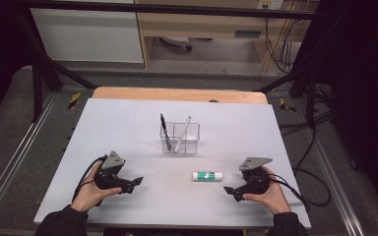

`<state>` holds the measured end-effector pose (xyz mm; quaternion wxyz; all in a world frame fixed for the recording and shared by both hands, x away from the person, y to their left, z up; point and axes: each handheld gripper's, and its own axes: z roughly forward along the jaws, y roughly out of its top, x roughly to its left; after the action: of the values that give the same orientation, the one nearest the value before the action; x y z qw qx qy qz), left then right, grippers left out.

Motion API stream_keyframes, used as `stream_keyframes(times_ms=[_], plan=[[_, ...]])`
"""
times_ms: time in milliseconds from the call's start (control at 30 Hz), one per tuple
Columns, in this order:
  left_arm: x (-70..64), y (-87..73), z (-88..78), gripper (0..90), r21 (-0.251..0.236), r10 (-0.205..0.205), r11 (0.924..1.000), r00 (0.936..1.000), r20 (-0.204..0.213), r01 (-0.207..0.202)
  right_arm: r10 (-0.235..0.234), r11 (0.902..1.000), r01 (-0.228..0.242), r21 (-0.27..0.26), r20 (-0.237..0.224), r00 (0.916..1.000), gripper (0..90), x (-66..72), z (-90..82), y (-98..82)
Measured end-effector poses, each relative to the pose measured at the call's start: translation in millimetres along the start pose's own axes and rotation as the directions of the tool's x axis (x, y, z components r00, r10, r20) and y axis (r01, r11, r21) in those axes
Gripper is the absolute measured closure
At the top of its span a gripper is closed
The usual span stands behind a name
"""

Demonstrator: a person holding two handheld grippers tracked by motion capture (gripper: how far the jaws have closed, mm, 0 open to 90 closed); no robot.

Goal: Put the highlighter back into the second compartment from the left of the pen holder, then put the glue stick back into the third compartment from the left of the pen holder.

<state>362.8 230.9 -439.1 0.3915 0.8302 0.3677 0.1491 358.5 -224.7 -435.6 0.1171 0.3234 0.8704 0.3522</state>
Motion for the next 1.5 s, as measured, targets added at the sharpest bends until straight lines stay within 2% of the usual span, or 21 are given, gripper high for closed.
stream_keyframes(times_ms=[100,367,667,867,1000,1067,1200,1300,1500], plan=[[1.1,-2.4,-0.4,6.3,-0.001,-0.002,1.0000,1.0000,-0.001,0.002,-0.011,0.9999,0.011,0.010,-0.008,0.9999,3.2,2.0,1.5,3.8],[4.4,-4.5,-2.4,6.3,-0.003,-0.008,1.0000,1.0000,-0.005,0.008,-0.076,0.9960,0.078,0.044,-0.032,0.9966,4.6,4.6,7.0,18.4],[5.3,-4.9,-2.2,6.3,-0.001,-0.007,1.0000,1.0000,-0.001,0.007,-0.137,0.9887,0.141,0.052,-0.066,0.9883,7.9,4.7,11.3,28.8],[5.1,-4.9,-2.5,6.3,-0.002,-0.006,1.0000,1.0000,0.001,0.006,-0.179,0.9817,0.184,0.049,-0.094,0.9794,11.1,4.5,15.8,32.9],[4.9,-4.7,-2.2,6.3,-0.003,-0.007,1.0000,1.0000,0.001,0.007,-0.188,0.9796,0.195,0.050,-0.116,0.9753,14.2,3.2,19.8,36.9],[4.5,-4.8,-1.9,6.3,-0.003,-0.008,1.0000,1.0000,0.001,0.008,-0.205,0.9759,0.213,0.049,-0.126,0.9706,16.4,2.6,22.0,39.4],[4.2,-4.6,-1.7,6.3,0.001,-0.005,1.0000,1.0000,-0.001,0.005,-0.259,0.9608,0.271,0.061,-0.151,0.9540,19.7,3.7,27.2,44.2],[4.4,-4.7,-1.8,6.3,0.001,-0.006,1.0000,1.0000,-0.003,0.006,-0.286,0.9529,0.298,0.056,-0.165,0.9440,24.1,4.3,30.5,46.0],[3.8,-4.4,-0.7,6.3,0.004,0.000,1.0000,1.0000,-0.002,0.000,-0.326,0.9315,0.351,0.096,-0.209,0.9220,34.6,3.7,34.6,48.4]])
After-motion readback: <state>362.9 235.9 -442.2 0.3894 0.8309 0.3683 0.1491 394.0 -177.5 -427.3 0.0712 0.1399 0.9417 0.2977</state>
